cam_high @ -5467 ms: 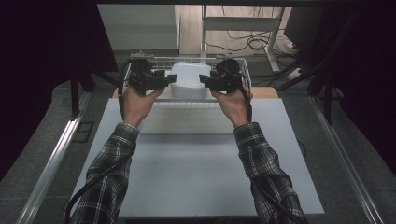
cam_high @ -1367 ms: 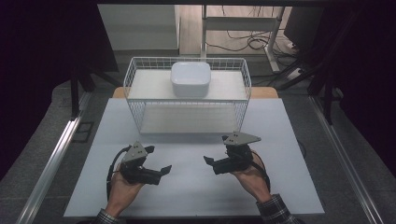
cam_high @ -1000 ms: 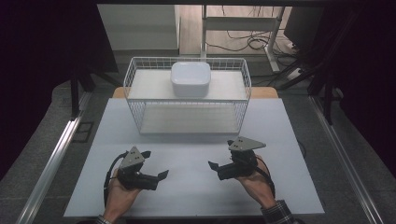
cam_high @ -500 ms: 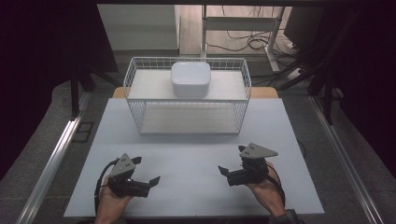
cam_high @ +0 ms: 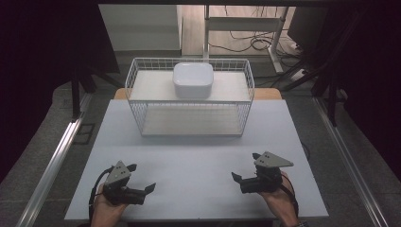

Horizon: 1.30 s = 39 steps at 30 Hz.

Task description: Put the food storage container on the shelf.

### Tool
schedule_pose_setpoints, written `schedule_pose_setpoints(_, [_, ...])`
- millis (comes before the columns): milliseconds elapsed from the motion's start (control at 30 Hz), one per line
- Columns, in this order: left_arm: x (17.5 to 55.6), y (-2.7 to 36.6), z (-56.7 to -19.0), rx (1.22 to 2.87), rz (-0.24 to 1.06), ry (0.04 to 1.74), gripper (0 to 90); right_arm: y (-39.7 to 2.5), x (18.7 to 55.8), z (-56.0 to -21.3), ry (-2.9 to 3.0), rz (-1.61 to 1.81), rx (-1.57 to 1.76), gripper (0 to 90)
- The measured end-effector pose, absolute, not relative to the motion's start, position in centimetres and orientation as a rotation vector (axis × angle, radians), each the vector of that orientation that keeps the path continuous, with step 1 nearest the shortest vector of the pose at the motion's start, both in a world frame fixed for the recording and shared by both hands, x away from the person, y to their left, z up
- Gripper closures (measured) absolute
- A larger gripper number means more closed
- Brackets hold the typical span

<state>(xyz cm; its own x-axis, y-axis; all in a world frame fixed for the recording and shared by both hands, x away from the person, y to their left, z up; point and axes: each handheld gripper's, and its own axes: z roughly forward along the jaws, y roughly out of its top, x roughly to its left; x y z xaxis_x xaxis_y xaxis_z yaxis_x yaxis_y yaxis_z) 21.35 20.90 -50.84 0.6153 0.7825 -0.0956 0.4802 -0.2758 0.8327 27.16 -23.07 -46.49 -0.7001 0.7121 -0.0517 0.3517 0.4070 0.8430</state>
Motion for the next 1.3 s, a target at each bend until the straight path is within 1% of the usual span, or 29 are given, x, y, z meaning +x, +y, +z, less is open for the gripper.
schedule_pose_setpoints(300, [20.9,21.6,-51.5,1.944,0.448,1.029,2.2,-24.8,26.6,-47.7,2.242,1.180,0.964,0.0])
schedule_pose_setpoints(533, [20.8,22.0,-52.0,1.934,0.426,1.052,2.4,-25.8,26.6,-48.6,2.246,1.154,1.007,0.0])
schedule_pose_setpoints(700, [21.0,21.5,-52.3,1.967,0.414,1.050,2.2,-26.3,26.6,-49.2,2.251,1.141,1.039,0.0])
schedule_pose_setpoints(1000, [21.6,20.6,-53.3,2.074,0.382,1.082,1.9,-26.4,26.8,-50.1,2.300,1.101,1.065,0.0])
schedule_pose_setpoints(1300, [22.1,20.8,-53.9,2.089,0.337,1.135,1.8,-26.3,27.2,-50.9,2.358,1.051,1.101,0.0])
